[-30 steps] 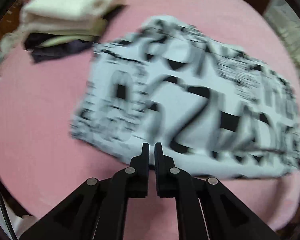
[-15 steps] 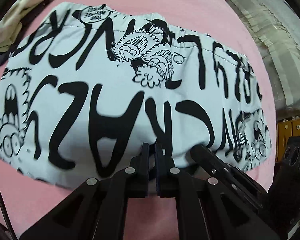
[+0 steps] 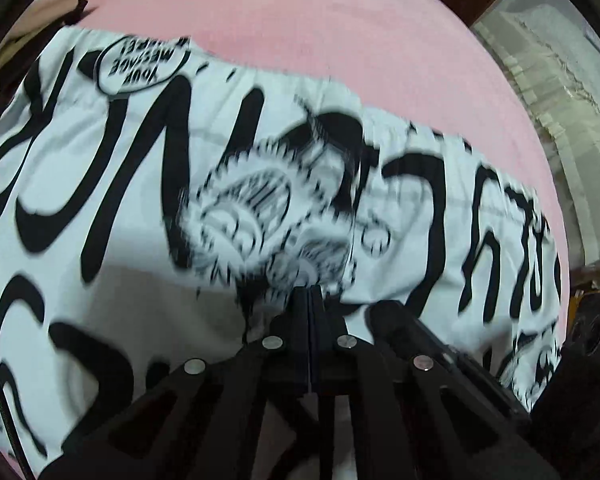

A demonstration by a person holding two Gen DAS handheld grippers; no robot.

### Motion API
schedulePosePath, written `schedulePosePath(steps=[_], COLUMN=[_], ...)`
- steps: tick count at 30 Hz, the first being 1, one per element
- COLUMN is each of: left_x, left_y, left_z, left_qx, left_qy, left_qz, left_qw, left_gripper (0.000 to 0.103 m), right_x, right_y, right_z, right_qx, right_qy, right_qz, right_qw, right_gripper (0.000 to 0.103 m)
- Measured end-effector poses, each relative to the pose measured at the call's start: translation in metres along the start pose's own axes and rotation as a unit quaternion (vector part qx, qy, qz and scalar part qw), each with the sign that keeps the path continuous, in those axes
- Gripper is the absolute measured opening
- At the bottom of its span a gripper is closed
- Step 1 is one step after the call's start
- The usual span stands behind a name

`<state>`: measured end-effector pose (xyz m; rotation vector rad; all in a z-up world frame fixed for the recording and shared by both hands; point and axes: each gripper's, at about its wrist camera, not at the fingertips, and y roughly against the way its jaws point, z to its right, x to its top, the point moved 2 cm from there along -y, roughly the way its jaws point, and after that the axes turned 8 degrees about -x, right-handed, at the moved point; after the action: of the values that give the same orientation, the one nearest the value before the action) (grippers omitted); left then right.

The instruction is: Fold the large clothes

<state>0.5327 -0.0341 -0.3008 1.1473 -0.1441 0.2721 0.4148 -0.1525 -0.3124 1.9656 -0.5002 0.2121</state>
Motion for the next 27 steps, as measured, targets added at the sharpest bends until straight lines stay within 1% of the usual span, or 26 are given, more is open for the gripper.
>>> schedulePosePath(steps=[4,5,6,8,9,10,11,12,14,16,19,21,25,26,27], left_x=[0.016,0.021,0.026,0.036,0.041,0.047,0.052,0.056,0.062,0.067,0.071,0.074,0.08,0.082,0.083], left_y=[0.001,0.001,0.002,0.008,0.011,0.014,0.015,0.016,0.018,0.021,0.031,0.037,0.044,0.044,0.046], left_z=[-0.013,-0.017,-0.02,-0.023,-0.023,-0.026,-0.029,-0.035,-0.049,-0.063,-0.087,-0.101,-0.119,-0.123,-0.127], left_qx=[-0.02,-0.023,-0.016,0.012,0.033,0.063,0.082,0.095,0.105,0.118,0.126,0.131,0.161,0.163,0.167], left_qy=[0.032,0.038,0.041,0.027,0.018,0.004,-0.003,-0.008,-0.002,0.011,0.046,0.062,0.066,0.065,0.063], left_qz=[0.019,0.023,0.029,0.044,0.052,0.062,0.067,0.069,0.072,0.079,0.091,0.095,0.11,0.111,0.112], left_qw=[0.9991,0.9987,0.9986,0.9986,0.998,0.9961,0.9944,0.993,0.9919,0.9898,0.9868,0.9849,0.9786,0.9781,0.9776], left_gripper=[0.001,0.001,0.001,0.001,0.001,0.001,0.001,0.001,0.001,0.001,0.001,0.001,0.001,0.001,0.001], right_x=[0.023,0.029,0.036,0.044,0.047,0.048,0.049,0.049,0.05,0.05,0.053,0.054,0.06,0.061,0.063], right_y=[-0.001,0.001,0.003,0.006,0.009,0.011,0.014,0.017,0.023,0.031,0.044,0.054,0.072,0.075,0.08], right_z=[0.008,0.014,0.023,0.037,0.044,0.049,0.052,0.056,0.066,0.081,0.102,0.114,0.128,0.132,0.139], right_qx=[-0.022,-0.029,-0.025,-0.001,-0.001,0.002,0.001,-0.006,-0.011,-0.028,-0.048,-0.075,-0.119,-0.132,-0.158], right_qy=[0.018,0.015,0.011,0.003,0.005,0.011,0.016,0.024,0.027,0.024,0.007,0.002,0.01,0.011,0.008], right_qz=[0.02,0.027,0.03,0.026,0.028,0.029,0.028,0.03,0.029,0.032,0.037,0.044,0.066,0.071,0.082], right_qw=[0.999,0.999,0.999,1.0,1.0,1.0,0.999,0.999,0.999,0.999,0.998,0.996,0.991,0.989,0.984], right_gripper=[0.0,0.0,0.0,0.0,0.0,0.0,0.0,0.0,0.0,0.0,0.0,0.0,0.0,0.0,0.0])
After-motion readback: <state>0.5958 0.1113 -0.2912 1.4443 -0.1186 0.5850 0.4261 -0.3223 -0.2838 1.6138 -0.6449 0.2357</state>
